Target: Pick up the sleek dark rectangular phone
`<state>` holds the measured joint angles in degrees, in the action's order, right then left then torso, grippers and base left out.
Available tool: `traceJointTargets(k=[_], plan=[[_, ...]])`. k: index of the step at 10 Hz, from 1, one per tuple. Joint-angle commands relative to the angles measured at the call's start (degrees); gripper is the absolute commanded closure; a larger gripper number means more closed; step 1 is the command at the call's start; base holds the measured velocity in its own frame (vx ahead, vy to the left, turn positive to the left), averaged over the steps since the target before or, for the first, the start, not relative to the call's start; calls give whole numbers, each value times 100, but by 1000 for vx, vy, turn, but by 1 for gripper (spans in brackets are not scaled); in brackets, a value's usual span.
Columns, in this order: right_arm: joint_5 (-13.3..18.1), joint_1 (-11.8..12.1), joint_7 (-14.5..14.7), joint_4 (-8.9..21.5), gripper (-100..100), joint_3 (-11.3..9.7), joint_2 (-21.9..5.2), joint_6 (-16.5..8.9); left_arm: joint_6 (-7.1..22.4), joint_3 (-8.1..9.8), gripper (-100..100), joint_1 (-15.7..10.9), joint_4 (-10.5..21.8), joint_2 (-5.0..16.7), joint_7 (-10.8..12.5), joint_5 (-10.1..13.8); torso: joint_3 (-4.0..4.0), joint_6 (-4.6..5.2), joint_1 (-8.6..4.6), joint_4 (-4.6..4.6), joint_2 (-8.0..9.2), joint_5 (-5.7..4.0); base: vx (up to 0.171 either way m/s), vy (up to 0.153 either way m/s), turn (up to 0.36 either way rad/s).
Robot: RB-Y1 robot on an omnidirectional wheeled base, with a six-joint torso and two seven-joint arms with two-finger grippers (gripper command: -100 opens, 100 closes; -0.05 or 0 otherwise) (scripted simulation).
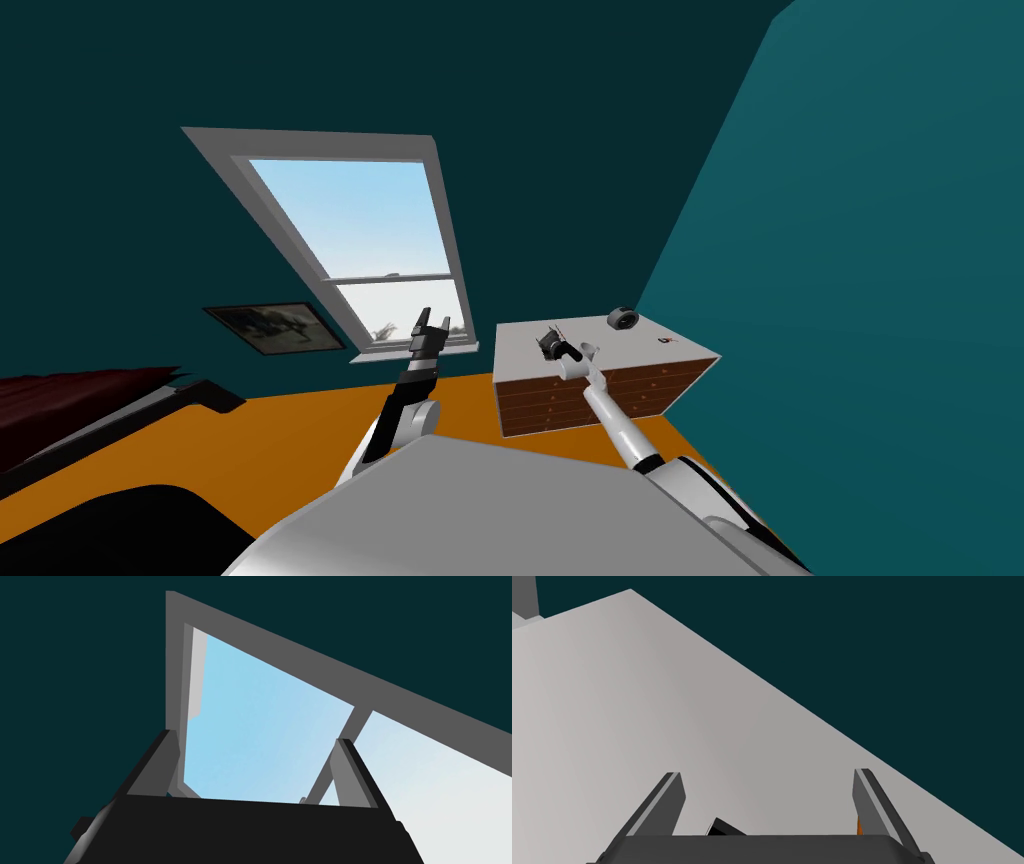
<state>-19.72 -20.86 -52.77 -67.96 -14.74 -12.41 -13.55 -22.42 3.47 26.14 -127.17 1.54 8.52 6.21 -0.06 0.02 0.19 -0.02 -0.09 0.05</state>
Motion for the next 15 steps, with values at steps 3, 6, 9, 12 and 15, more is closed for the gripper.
traceJointTargets(k=[3,6,9,12,15], plan=[[-181,-309,-331,615,-100,23,-25,-292,0,0,0,0,0,0,0,0,-1,0,-2,0,-1,0,21,49,-46],[-436,-705,-730,1207,-100,61,-68,-606,0,0,0,0,0,0,0,0,-1,0,-3,-2,-1,-1,23,52,-59],[-561,-887,-920,1762,-100,87,-88,-751,0,0,0,0,0,0,0,0,0,0,0,0,0,0,17,56,-47],[-798,-1222,-1280,2248,-100,143,-126,-1018,0,0,0,0,0,0,0,0,-1,0,-2,-1,0,0,21,58,-59],[-909,-1375,-1448,2760,-100,172,-146,-1139,0,0,0,0,0,0,0,0,1,0,-1,0,3,0,13,52,-43]])
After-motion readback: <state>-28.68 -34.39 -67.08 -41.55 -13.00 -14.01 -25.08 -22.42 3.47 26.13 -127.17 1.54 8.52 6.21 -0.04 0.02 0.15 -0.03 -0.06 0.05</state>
